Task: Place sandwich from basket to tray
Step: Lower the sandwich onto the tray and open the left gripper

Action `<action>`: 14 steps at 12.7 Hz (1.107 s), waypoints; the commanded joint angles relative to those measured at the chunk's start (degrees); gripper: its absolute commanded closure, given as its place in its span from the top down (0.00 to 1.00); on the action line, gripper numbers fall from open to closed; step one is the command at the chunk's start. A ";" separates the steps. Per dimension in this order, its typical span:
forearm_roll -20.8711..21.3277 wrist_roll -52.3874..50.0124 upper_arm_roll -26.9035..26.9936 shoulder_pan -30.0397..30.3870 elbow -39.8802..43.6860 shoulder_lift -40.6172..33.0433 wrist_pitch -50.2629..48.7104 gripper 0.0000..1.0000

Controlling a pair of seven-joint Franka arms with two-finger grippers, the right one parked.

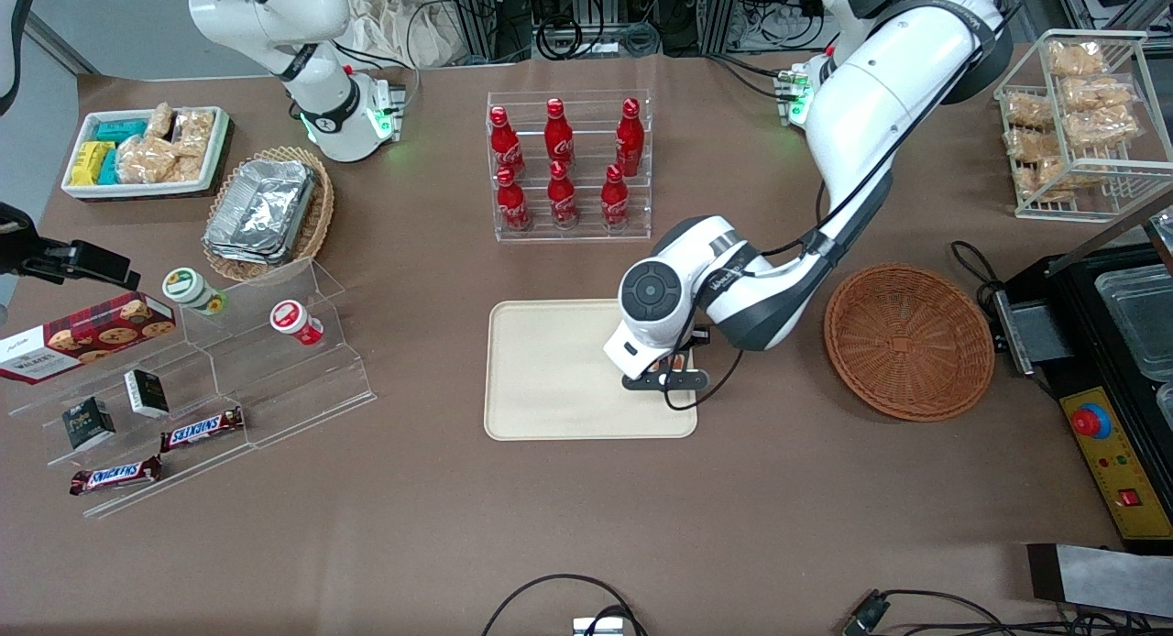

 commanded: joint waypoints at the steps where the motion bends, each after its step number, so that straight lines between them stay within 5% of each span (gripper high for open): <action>1: 1.06 -1.35 0.54 -1.35 3.10 1.92 -0.44 0.16; 11: 0.98 -3.55 5.90 -6.09 4.07 3.68 2.46 0.19; 14: 0.98 -2.76 5.90 -5.92 4.16 3.33 2.37 0.71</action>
